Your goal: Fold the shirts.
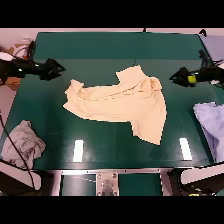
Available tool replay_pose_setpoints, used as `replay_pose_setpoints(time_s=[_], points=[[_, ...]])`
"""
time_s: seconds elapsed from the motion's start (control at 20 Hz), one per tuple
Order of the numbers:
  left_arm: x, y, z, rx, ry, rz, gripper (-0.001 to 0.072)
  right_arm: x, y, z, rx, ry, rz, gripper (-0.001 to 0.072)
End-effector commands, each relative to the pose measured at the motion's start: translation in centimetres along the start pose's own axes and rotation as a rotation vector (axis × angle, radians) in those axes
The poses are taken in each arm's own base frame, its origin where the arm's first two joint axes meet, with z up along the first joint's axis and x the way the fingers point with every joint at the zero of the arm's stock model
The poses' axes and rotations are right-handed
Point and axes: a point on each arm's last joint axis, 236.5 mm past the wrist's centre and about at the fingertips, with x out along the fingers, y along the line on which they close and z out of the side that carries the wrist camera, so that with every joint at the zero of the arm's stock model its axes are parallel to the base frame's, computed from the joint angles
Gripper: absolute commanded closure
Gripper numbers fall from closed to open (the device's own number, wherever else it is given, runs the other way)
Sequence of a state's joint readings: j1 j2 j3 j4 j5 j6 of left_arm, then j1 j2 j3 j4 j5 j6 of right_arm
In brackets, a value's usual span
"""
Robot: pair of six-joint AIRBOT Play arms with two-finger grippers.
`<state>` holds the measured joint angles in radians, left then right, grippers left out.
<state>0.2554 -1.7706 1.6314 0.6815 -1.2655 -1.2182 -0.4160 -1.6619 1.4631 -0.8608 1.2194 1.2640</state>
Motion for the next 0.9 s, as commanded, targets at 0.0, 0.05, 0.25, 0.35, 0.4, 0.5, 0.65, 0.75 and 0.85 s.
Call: replay_pose_setpoints(time_s=[0.0, 0.05, 0.25, 0.35, 0.4, 0.5, 0.65, 0.75, 0.85], points=[[-5.3, 3.2, -5.4, -0.065, 0.246, 0.071, 0.0236, -3.3, -4.5, -6.1, 0.118, 0.123, 0.001, 0.0356], [-6.1, 4.2, -7.1, -0.098, 0.293, 0.087, 0.0236, -2.9, -5.8, -8.2, 0.17, 0.138, 0.0, 0.0348], [-5.0, 8.7, -13.0, -0.219, 0.359, 0.171, 0.0236, 0.6, -7.4, -13.1, 0.234, 0.177, 0.021, 0.0338], [-2.7, 10.3, -15.1, -0.276, 0.342, 0.16, 0.0236, 1.8, -6.6, -13.8, 0.227, 0.182, 0.039, 0.0339], [-1.5, 10.7, -15.4, -0.276, 0.312, 0.141, 0.0236, 2.1, -6.3, -14.1, 0.219, 0.192, 0.04, 0.034], [0.4, 10.9, -15.3, -0.257, 0.28, 0.137, 0.0236, 2.6, -5.5, -14.3, 0.198, 0.207, 0.043, 0.034], [3.4, 9.8, -15.5, -0.19, 0.295, 0.153, 0.0236, 3.1, -4.8, -14.6, 0.179, 0.223, 0.046, 0.034], [5.2, 8.7, -15.2, -0.154, 0.284, 0.156, 0.0236, 3.2, -4.6, -14.6, 0.174, 0.227, 0.047, 0.034], [6.4, 7.8, -15.4, -0.137, 0.292, 0.147, 0.0237, 3.2, -4.6, -14.7, 0.173, 0.228, 0.047, 0.034]])
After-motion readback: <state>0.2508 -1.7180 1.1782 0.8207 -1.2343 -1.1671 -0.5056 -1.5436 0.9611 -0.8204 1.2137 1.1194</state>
